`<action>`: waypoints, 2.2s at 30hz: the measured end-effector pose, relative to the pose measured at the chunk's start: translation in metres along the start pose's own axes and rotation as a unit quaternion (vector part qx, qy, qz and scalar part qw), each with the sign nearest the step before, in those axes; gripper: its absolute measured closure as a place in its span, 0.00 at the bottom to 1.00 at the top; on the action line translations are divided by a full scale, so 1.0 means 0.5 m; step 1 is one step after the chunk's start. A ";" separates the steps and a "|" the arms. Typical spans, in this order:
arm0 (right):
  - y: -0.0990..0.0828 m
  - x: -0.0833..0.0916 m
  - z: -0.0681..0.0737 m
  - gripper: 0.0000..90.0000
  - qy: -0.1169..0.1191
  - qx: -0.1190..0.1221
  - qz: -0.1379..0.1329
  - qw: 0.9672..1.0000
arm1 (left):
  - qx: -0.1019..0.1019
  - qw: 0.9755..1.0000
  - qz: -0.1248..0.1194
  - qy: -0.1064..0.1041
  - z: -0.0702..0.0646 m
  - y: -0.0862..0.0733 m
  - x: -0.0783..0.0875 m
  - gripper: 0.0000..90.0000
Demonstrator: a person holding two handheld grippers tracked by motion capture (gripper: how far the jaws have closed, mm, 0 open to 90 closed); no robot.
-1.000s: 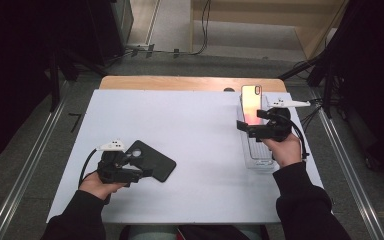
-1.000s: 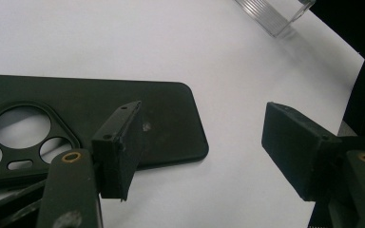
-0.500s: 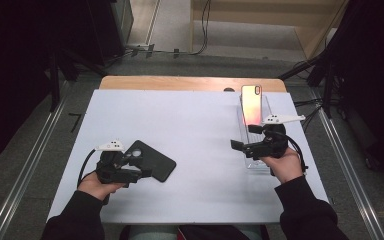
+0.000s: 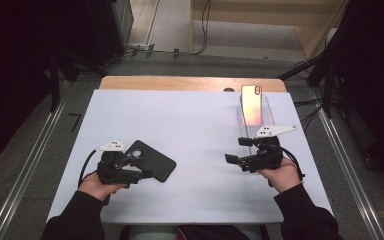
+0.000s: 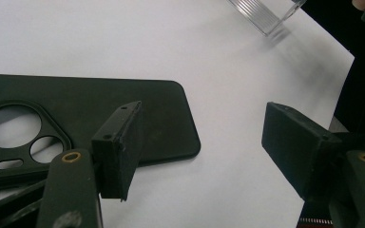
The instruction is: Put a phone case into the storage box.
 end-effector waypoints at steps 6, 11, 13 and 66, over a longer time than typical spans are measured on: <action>-0.008 -0.010 0.022 0.14 0.019 0.008 0.007 1.000 | 0.001 1.000 -0.001 -0.001 -0.002 0.001 0.001 0.34; -0.019 -0.021 0.037 0.14 0.043 0.021 0.017 0.999 | 0.002 1.000 -0.003 -0.001 -0.004 0.002 0.003 0.34; -0.024 -0.025 0.042 0.14 0.050 0.025 0.025 0.998 | 0.003 1.000 -0.003 -0.001 -0.004 0.002 0.003 0.34; 0.046 -0.194 0.056 0.00 0.039 0.028 0.021 0.999 | 0.027 0.999 -0.022 0.006 0.004 -0.028 0.050 0.18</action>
Point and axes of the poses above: each handheld gripper's, and its own axes: x roughly backward along the jaws, y roughly out of its top, z roughly to its left, the point moved 9 cm from there along -x, roughly forward along the jaws, and after that the axes turned 9 degrees about y, right-handed, at the moved point
